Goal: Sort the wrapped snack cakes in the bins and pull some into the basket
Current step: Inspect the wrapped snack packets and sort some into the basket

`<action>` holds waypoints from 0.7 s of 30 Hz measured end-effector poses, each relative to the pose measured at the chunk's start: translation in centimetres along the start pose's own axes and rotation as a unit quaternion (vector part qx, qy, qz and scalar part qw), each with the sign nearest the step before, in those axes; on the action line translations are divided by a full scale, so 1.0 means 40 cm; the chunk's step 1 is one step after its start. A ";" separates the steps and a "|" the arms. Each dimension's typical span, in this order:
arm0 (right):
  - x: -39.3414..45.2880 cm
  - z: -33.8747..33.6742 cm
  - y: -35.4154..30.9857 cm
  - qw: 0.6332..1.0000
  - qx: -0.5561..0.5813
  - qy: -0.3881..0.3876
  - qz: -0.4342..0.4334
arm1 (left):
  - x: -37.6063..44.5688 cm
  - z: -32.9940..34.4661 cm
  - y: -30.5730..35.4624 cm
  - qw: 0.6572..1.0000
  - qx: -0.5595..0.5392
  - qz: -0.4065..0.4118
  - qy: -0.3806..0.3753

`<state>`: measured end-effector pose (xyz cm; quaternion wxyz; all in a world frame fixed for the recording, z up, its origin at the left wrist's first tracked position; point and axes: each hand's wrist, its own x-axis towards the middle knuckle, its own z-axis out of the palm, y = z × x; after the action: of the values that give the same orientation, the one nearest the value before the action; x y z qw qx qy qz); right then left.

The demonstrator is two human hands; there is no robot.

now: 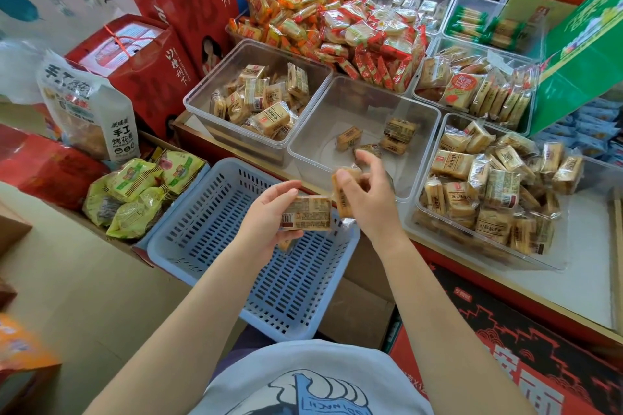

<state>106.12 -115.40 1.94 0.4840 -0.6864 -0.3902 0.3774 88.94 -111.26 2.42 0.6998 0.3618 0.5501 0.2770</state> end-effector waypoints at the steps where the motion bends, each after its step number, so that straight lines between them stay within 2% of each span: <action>1: 0.003 -0.003 0.000 1.000 0.016 0.003 -0.004 | 0.002 -0.002 0.000 1.000 -0.013 0.004 0.004; 11: 0.006 0.012 -0.004 0.994 0.037 -0.074 0.067 | -0.010 0.003 0.029 0.995 -0.091 0.022 -0.027; 15: 0.000 0.010 0.002 0.997 0.005 -0.060 0.039 | -0.015 0.011 0.028 0.993 -0.097 0.038 -0.054; 21: -0.007 -0.006 0.006 0.995 0.055 -0.060 0.053 | -0.013 0.007 0.023 0.989 -0.119 0.062 -0.058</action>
<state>106.27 -115.79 1.81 0.4759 -0.6548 -0.3604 0.4636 89.11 -111.18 3.49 0.7501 0.3250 0.4485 0.3614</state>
